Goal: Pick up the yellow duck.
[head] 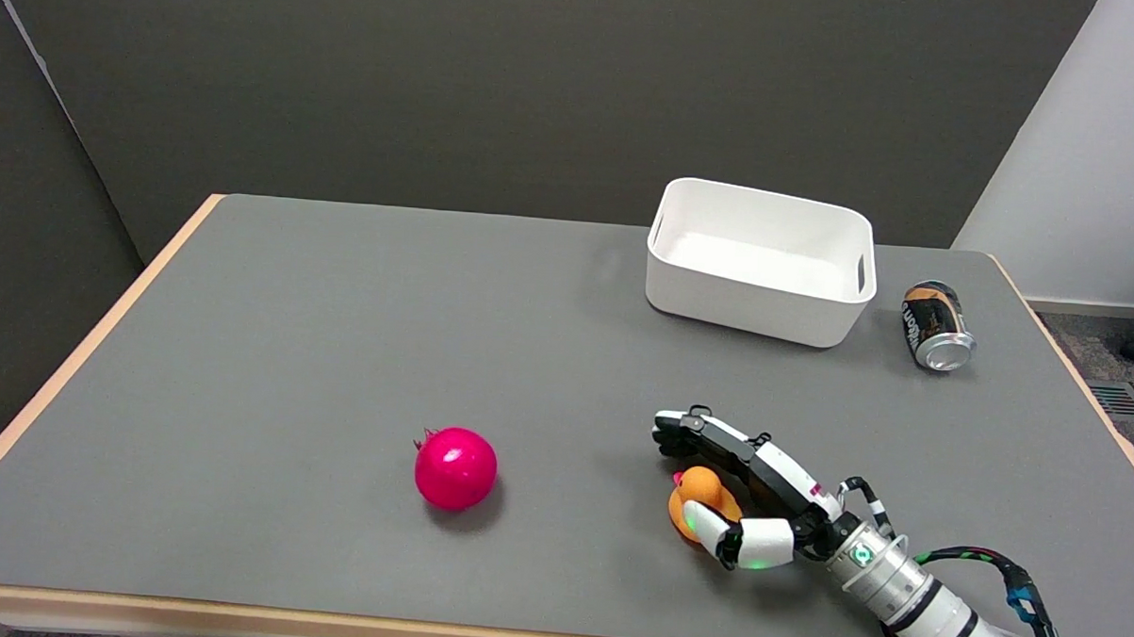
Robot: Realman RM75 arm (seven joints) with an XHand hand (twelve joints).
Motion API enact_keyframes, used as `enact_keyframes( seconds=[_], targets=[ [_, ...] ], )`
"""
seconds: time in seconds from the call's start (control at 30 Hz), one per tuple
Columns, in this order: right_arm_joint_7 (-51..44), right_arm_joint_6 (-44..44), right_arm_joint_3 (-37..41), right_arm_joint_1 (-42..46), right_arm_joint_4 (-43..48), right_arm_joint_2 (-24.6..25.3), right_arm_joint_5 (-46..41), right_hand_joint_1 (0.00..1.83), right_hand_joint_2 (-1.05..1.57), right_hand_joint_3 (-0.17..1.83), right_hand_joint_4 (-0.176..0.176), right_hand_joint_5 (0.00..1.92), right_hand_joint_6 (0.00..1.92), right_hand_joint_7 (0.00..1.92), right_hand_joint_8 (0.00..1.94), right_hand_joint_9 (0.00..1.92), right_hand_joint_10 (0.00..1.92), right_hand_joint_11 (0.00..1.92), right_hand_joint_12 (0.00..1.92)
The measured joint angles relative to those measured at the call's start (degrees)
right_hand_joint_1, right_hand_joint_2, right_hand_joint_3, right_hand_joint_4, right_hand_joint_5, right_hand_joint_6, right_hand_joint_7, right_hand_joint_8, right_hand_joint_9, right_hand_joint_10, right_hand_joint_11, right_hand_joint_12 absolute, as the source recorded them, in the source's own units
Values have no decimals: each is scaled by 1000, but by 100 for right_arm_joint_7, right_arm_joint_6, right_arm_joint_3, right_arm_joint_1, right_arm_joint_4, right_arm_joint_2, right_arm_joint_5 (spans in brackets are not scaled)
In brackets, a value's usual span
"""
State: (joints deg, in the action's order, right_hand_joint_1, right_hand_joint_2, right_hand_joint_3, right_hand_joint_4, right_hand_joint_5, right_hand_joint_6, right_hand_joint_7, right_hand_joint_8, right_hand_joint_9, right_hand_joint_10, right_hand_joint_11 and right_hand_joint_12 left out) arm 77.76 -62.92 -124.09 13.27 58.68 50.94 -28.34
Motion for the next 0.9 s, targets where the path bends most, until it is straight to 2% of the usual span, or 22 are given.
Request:
enact_keyframes(
  seconds=[0.03,0.1,0.17,0.2,0.27,0.53,0.6,0.77,0.83,0.9],
  targets=[
    [1,0,1,-2,0,1,5,1106,915,840,-78,255,1013,428,1066,395,1149,90,1267],
    [2,0,5,-9,-1,3,17,1251,1246,241,-86,285,1200,527,1702,404,1287,135,1467],
    [3,0,8,-18,-2,5,24,1256,1288,179,-96,362,1651,548,1683,516,1668,153,1715],
    [4,0,10,-20,-2,6,25,1256,1318,124,-98,381,1760,552,1683,543,1766,172,1753],
    [4,1,16,-28,-3,10,26,1252,1385,-7,-97,386,1763,550,1693,536,1788,219,1693],
    [9,39,48,-51,-6,32,24,1259,1333,73,-93,417,1746,579,1607,555,1834,224,1819],
    [10,47,54,-61,-11,36,23,1257,1351,38,-92,417,1745,581,1595,553,1843,207,1762],
    [12,66,66,-100,-36,44,22,1261,1341,49,-94,422,1735,593,1574,560,1842,196,1783],
    [15,76,70,-126,-49,47,21,1270,1298,112,-95,438,1713,610,1543,575,1820,218,1836],
    [18,82,75,-155,-56,50,21,1279,1313,63,-105,437,1716,635,1495,592,1804,280,1828]
  ],
)
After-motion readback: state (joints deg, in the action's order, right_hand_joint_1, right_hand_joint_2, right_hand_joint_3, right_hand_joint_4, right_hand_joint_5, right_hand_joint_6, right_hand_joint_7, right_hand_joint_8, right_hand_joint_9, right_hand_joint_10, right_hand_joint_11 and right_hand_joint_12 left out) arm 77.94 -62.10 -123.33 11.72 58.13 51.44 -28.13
